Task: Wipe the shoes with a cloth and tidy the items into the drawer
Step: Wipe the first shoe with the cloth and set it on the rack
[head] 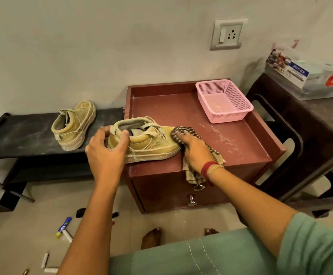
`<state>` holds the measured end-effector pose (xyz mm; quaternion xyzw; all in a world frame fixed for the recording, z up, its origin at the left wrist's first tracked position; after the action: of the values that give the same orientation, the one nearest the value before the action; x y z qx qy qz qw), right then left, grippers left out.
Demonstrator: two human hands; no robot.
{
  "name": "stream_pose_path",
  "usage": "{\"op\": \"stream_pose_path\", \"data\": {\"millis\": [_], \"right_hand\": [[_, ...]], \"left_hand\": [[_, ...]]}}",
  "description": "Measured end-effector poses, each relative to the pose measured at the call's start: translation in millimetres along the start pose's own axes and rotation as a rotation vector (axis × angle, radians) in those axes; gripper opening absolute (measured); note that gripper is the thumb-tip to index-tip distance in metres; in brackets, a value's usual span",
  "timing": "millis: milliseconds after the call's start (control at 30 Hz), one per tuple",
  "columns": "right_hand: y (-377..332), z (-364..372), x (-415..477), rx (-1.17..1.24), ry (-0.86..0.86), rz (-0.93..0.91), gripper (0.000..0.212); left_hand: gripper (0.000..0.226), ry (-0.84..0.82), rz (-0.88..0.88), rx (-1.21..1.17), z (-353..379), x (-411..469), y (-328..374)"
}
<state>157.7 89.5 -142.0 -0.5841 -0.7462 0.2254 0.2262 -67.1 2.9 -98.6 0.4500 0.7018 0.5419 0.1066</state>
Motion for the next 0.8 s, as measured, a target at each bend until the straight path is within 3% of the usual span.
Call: {"op": "stream_pose_path", "data": {"millis": [100, 233, 400, 533, 600, 700, 800], "right_hand": [[-5, 5, -7, -0.063, -0.067, -0.129, 0.067], [11, -7, 10, -0.041, 0.031, 0.054, 0.067], [-13, -1, -6, -0.019, 0.001, -0.165, 0.063], [13, -13, 22, 0.102, 0.095, 0.126, 0.054], [0, -15, 15, 0.14, 0.127, 0.054, 0.053], [-16, 1, -3, 0.073, 0.038, -0.185, 0.063], [3, -7, 12, 0.175, 0.138, 0.032, 0.055]], "left_hand": [[0.043, -0.001, 0.029, -0.008, -1, 0, 2], [0.043, -0.002, 0.043, -0.038, -2, 0, 7], [0.041, -0.019, 0.078, -0.048, -3, 1, 6], [0.042, -0.013, 0.083, -0.059, -4, 1, 8], [0.045, -0.025, 0.09, -0.054, -4, 0, 11], [0.048, -0.036, 0.087, -0.054, -4, 0, 12], [0.049, -0.043, 0.083, -0.063, -5, 1, 12]]}}
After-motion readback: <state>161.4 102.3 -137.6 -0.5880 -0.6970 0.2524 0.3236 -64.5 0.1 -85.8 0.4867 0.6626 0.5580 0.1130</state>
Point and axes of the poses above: each hand's wrist, its own x-axis towards the middle knuckle, its own z-axis out of the palm, y = z × x, the point moved 3 cm from there along x, towards the middle knuckle, and after that the axes turned 4 degrees about z, right-handed, at the moved point
